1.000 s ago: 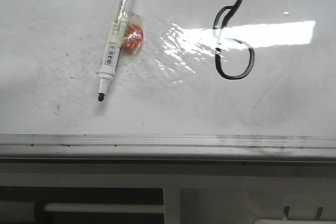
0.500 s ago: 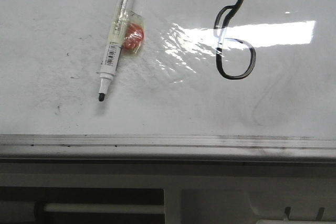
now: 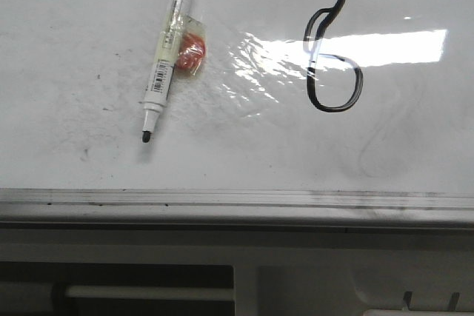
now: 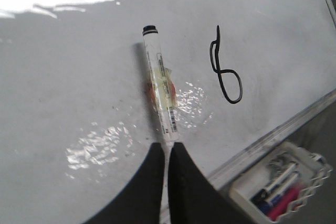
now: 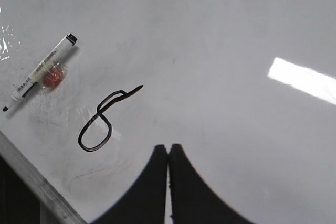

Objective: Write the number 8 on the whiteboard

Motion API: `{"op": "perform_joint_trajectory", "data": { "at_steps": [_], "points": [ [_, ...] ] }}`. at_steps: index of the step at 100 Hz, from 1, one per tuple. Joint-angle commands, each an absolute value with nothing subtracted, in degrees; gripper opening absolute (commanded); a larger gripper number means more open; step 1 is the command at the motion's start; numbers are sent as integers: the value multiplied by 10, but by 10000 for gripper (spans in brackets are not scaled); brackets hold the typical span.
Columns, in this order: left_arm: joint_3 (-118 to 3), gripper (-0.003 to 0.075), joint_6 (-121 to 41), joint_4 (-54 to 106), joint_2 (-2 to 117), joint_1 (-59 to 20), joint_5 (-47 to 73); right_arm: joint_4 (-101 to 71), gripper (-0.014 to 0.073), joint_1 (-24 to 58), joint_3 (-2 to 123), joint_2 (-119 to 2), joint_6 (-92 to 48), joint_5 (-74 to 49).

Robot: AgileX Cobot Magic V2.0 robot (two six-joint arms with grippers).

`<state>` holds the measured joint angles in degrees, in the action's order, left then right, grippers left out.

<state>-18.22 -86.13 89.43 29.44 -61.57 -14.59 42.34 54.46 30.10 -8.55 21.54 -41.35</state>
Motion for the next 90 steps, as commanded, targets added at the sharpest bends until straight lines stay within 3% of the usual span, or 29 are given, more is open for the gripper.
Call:
{"op": "perform_joint_trajectory", "data": {
  "at_steps": [1, 9, 27, 37, 47, 65, 90],
  "points": [
    [-173, -20, -764, 697, 277, -586, -142, 451, -42, 540, 314, -93, 217, -377],
    [-145, -20, -608, 537, 254, -533, -143, 451, -42, 540, 314, -93, 217, -377],
    [-77, -20, -178, 138, 166, -337, -63, 451, -42, 540, 314, -93, 217, -377],
    [-54, -20, 0, 0, 116, -257, -19, 451, -42, 540, 314, -93, 217, -377],
    [-29, -20, 45, -25, 80, -197, -9, 451, -42, 540, 314, -93, 217, -377],
    [19, -20, 48, -25, 40, -160, -6, 451, -42, 540, 314, -93, 217, -377],
    [20, -20, 48, -30, -12, -155, 160, 451, -42, 540, 314, -93, 217, -377]
  ]
}}
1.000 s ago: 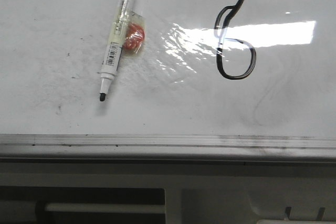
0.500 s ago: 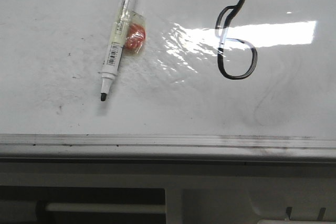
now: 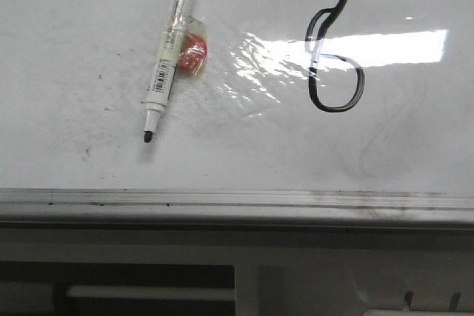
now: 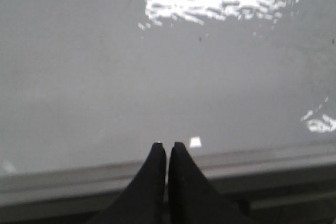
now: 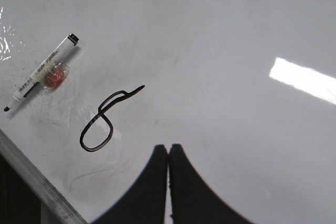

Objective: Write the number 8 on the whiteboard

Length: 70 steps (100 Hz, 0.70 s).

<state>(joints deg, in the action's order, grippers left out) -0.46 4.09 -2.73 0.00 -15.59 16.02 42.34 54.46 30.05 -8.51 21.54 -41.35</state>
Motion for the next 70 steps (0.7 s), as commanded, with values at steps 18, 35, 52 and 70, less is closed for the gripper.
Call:
{"op": "perform_joint_trajectory", "data": {
  "at_steps": [18, 35, 52, 70],
  "points": [
    [20, -20, 48, -30, -16, -155, 158, 452, -42, 540, 314, -94, 217, -377],
    [19, -20, 48, -30, -16, -155, 158, 452, -42, 540, 314, -94, 217, -377],
    [19, -20, 48, -30, -16, -155, 158, 452, -42, 540, 314, -94, 217, -377],
    [19, -20, 48, -30, -16, -155, 158, 452, -42, 540, 314, -94, 217, -377]
  ]
}}
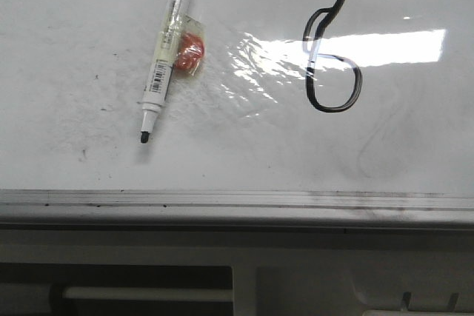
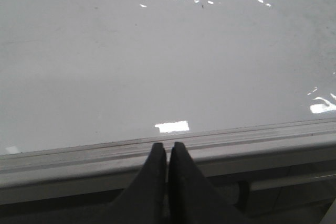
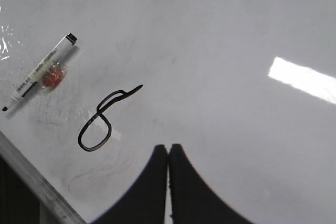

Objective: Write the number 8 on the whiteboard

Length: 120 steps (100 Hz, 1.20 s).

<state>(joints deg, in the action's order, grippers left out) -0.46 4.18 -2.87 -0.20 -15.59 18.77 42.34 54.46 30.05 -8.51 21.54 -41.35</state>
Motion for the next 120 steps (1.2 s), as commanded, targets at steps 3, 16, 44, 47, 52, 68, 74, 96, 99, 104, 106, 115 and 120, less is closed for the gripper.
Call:
{"op": "perform_joint_trajectory", "data": {
  "at_steps": [3, 16, 44, 47, 52, 68, 74, 96, 99, 104, 106, 115, 120],
  "points": [
    [19, -20, 48, -30, -16, -155, 158, 452, -42, 540, 314, -94, 217, -377],
    [19, -20, 48, -30, -16, -155, 158, 452, -42, 539, 305, -94, 217, -388],
    [19, -20, 48, -30, -16, -155, 158, 384, -42, 402, 205, -108, 216, -216],
    [19, -20, 48, -30, -16, -155, 158, 357, -42, 376, 188, -113, 215, -185],
    [19, -20, 48, -30, -16, -155, 158, 311, -42, 327, 165, -122, 210, -144],
    [19, -20, 48, -30, -16, -155, 158, 245, -42, 178, 83, -148, 160, 7],
    [19, -20, 48, -30, -16, -155, 158, 221, -42, 133, 47, -150, 156, 40],
    [19, -20, 48, -29, -16, -155, 158, 176, -42, 53, -12, -149, 101, 23],
    [19, -20, 48, -29, -16, -155, 158, 168, -42, 47, -14, -143, 88, 9],
    [19, -20, 48, -29, -16, -155, 158, 162, -42, 42, -14, -135, 71, -14],
    [19, -20, 48, -29, -16, -155, 158, 162, -42, 38, -14, -132, 72, -25],
    [19, -20, 48, -29, -16, -155, 158, 162, -42, 34, -14, -109, 70, -74],
    [19, -20, 48, -29, -16, -155, 158, 162, -42, 33, -14, -92, 68, -102]
  ]
}}
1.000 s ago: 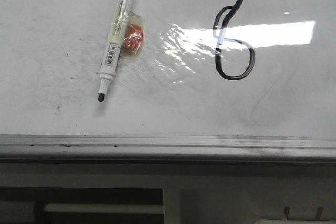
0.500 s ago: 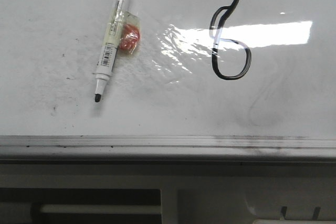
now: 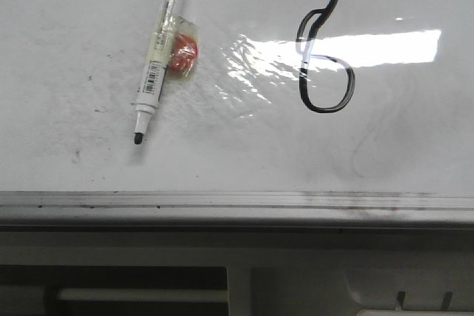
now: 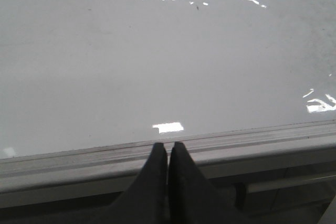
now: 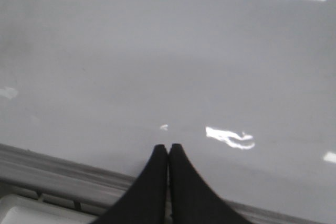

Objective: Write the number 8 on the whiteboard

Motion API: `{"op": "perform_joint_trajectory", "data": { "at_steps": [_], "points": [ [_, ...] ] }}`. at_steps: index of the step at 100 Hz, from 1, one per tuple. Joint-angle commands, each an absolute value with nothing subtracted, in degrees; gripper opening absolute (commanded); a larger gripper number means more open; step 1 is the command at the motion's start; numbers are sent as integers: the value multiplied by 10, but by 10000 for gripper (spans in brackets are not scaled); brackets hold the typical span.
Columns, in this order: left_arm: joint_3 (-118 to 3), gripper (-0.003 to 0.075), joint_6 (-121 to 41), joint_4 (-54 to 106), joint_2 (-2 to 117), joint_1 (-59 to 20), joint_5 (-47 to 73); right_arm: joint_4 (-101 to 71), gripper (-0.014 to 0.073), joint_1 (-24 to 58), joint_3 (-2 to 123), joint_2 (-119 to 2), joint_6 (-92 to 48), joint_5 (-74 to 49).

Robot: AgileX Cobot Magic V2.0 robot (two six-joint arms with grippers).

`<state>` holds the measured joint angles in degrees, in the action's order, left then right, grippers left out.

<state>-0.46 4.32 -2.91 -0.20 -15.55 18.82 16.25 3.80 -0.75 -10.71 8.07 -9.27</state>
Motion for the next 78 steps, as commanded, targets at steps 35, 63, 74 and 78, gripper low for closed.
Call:
{"op": "perform_joint_trajectory", "data": {
  "at_steps": [35, 63, 74, 78],
  "points": [
    [19, -20, 48, -29, -16, -155, 158, 162, -42, 32, -14, 18, 32, -163],
    [19, -20, 48, -29, -16, -155, 158, 162, -42, 32, -14, 18, 32, -166],
    [19, -20, 48, -29, -16, -155, 158, 162, -42, 32, -14, 18, 32, -166],
    [19, -20, 48, -29, -16, -155, 158, 162, -42, 32, -14, 18, 32, -166]
  ]
}}
